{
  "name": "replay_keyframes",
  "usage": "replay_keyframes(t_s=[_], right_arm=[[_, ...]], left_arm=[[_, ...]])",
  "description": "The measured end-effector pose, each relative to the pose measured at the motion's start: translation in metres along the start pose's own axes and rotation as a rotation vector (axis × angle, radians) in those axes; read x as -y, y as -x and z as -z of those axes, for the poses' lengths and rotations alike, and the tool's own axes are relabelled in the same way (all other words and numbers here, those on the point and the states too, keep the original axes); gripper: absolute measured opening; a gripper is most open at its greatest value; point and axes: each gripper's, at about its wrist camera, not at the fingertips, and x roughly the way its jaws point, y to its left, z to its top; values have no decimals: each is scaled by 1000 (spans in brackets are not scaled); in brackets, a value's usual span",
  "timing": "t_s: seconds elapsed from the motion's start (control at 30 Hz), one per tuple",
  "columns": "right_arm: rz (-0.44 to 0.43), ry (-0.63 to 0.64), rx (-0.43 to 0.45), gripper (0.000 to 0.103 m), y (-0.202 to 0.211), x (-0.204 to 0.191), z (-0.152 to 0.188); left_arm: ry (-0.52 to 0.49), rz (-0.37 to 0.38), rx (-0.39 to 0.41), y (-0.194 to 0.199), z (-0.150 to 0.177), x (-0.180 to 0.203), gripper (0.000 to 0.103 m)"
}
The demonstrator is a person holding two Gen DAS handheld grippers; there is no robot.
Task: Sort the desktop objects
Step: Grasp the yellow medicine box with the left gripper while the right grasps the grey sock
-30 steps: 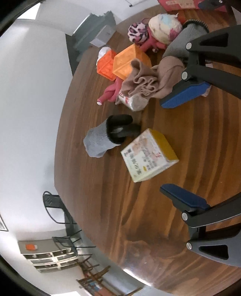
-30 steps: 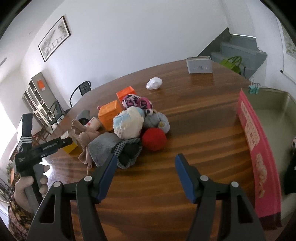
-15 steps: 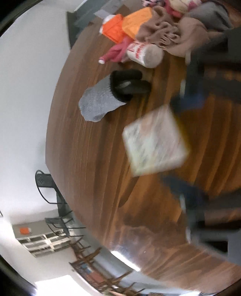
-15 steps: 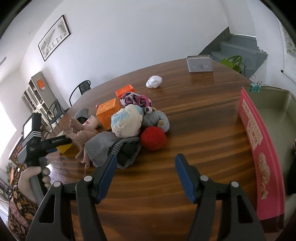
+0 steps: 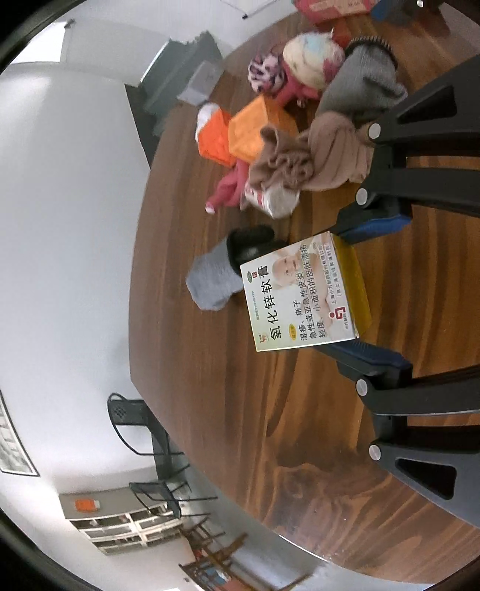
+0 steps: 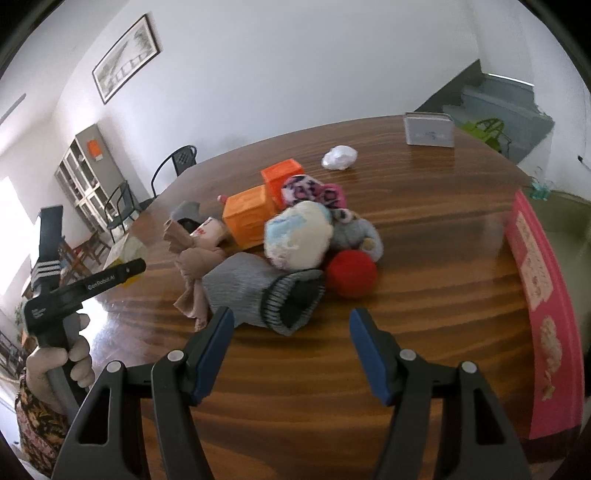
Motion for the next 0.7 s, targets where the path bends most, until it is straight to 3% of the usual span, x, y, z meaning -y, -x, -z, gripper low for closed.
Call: replay_keyframes(t_s=[0.3,0.43,0.5,0.7], right_arm=[[-11,80,-66,69,-21,-37,-10],[49,82,-89,70,-38,-43,-16],[63,74,-91,83,-44,-44,-20],[128,70,-83,90,-64,-50,-31]], left_arm=[[1,43,5,14,0,-1,50],[-12,58,10,14,1,2,50],[-21,64,9,13,2,4,50],[-35,80,5,15,3,8,50]])
